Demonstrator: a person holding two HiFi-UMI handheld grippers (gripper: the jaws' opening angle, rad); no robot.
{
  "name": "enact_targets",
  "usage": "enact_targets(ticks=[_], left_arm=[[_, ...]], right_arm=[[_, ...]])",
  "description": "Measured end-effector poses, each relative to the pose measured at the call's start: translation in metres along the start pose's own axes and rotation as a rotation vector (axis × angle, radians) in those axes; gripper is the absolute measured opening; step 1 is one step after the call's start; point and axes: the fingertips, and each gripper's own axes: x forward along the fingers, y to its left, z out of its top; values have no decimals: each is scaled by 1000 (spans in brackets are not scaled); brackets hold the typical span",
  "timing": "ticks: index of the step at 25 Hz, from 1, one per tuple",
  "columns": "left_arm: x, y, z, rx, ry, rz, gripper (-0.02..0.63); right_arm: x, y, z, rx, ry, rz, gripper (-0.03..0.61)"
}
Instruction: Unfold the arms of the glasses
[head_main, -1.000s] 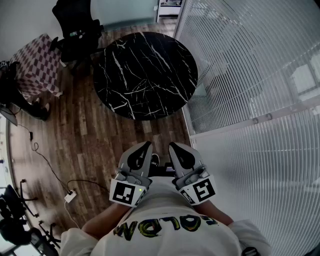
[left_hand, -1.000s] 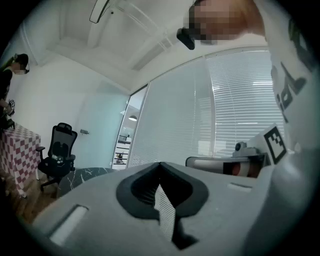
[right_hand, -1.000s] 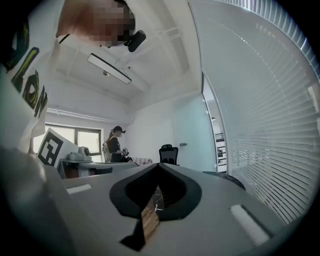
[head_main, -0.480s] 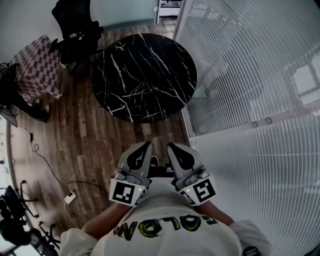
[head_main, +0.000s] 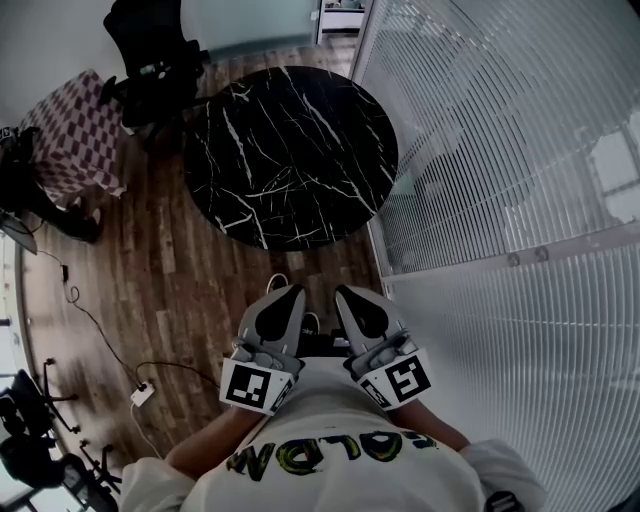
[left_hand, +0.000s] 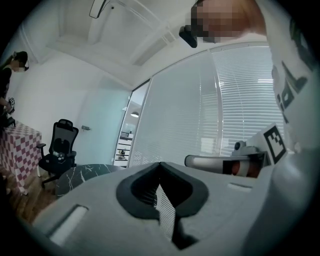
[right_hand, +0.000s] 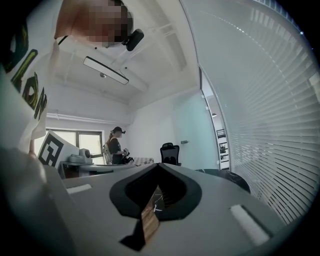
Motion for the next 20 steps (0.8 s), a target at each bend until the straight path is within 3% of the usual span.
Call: enact_targets(ticks=[8, 20], left_arm=[[36, 39, 4, -26, 11, -24, 3], [84, 161, 47, -22, -17, -17, 3]], right_arm=[[48, -21, 2, -9, 21, -21, 3], [178, -36, 25, -42, 24, -20, 3]])
